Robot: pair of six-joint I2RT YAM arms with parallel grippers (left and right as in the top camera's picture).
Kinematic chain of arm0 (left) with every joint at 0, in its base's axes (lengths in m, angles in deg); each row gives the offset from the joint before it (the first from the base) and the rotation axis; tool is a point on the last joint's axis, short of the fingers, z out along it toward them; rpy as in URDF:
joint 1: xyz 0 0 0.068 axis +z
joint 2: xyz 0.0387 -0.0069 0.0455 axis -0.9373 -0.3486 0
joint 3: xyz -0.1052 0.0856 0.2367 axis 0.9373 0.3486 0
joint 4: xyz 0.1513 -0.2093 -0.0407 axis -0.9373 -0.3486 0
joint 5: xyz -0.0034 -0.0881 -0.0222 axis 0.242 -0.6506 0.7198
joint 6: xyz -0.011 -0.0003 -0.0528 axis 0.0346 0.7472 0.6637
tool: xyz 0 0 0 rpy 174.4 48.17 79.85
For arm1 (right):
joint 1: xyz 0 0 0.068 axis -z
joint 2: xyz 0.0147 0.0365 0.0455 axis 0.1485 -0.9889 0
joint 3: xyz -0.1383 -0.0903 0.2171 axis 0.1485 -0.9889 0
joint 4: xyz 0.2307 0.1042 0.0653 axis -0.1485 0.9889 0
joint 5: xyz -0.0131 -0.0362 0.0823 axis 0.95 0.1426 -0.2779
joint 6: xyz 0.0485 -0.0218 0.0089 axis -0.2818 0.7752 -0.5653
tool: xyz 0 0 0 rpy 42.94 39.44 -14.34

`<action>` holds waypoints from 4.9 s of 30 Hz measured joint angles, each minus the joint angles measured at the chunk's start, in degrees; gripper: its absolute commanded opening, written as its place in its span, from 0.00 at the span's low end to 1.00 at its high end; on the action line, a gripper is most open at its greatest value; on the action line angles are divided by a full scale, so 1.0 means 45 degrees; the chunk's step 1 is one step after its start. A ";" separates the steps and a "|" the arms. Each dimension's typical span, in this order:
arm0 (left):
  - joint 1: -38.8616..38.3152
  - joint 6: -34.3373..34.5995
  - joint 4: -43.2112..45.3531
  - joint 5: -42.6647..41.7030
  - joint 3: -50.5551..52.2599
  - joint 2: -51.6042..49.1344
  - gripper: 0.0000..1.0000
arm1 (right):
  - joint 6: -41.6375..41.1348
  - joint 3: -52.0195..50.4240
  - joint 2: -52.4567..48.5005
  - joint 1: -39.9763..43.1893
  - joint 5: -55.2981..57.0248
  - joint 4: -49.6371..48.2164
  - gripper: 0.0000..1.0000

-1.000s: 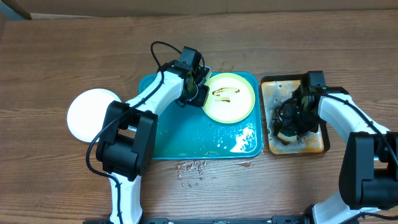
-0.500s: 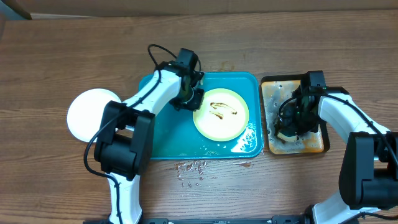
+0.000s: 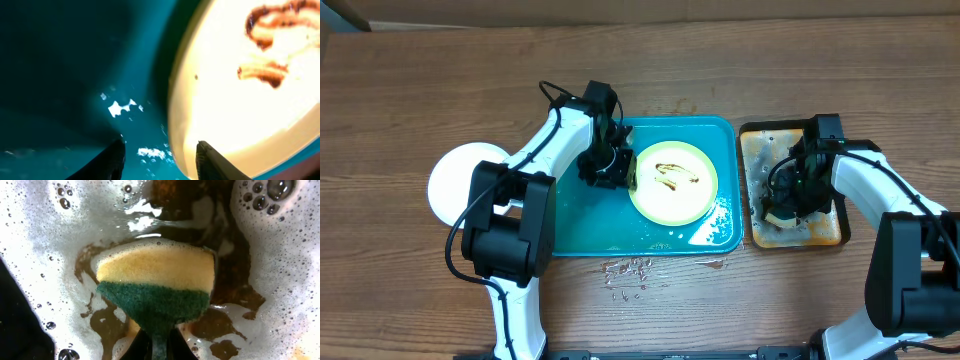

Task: Clean dirty plates on tray and stack at the side
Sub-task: 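Grip the yellow plate rim and drag it toward tray center, then scrub the yellow plate with the sponge in the right gripper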

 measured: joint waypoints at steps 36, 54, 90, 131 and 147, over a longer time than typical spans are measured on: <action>-0.0695 0.0981 0.0029 0.1331 0.0034 -0.0083 0.06 | 0.0005 0.2317 0.0559 -0.0495 -0.1729 0.1894 0.04; -0.0695 0.1083 0.0029 0.1311 0.0034 -0.0083 0.04 | -0.1938 0.2948 -0.0408 -0.6557 -0.2623 -0.2404 0.04; -0.0850 0.1409 0.0117 0.1273 0.0034 -0.0083 0.04 | -0.6091 0.3730 -0.2759 -0.6183 0.0971 0.0257 0.04; -0.0850 0.1413 0.0000 0.1326 0.0034 -0.0083 0.04 | -0.2390 0.3021 -0.0049 -0.7281 -0.0918 -0.0384 0.04; -0.0850 0.1608 -0.0005 0.1326 0.0034 -0.0083 0.04 | -0.3803 0.0942 -0.0219 -0.8204 -0.0855 -0.3997 0.04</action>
